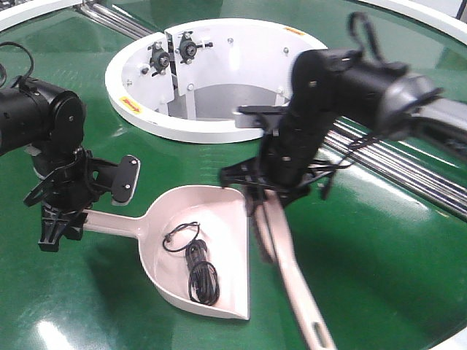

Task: Clean and inspect green conveyor with broom and dustpan
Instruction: 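Sweep the black cable into the dustpan with the right-held brush, then move the brush back away from the dustpan with the right gripper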

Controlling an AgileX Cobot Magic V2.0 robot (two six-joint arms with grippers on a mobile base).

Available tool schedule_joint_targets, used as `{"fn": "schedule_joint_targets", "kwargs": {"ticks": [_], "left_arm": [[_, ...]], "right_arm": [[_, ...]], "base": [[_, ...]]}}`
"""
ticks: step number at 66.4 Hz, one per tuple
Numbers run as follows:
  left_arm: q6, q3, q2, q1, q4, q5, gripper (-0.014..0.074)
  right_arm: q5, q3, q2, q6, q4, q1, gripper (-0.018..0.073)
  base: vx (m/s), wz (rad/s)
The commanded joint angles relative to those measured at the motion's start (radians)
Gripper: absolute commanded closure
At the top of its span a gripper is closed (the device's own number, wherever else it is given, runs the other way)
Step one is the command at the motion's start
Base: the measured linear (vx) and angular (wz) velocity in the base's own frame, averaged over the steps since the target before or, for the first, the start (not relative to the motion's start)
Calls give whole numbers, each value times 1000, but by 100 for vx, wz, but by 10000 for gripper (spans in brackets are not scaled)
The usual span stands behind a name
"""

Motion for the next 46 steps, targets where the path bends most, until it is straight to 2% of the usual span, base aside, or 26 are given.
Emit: {"fn": "schedule_joint_targets", "kwargs": {"ticks": [1,14,26,46], "left_arm": [[6,-23,-41,-12,-24,30,621],[6,-23,-41,-12,-24,30,621],[6,-23,-41,-12,-24,30,621],[6,-23,-41,-12,-24,29,621]], "right_arm": [[57,37,-89,-32,-3,-41,563],[57,133,-125,-77,-14,-117,561],[57,155,-114,-109,-34,-185,561],[57,155,-46,-155,-39,-228,561]], "base": [[0,0],[0,0],[0,0],[0,0]]}}
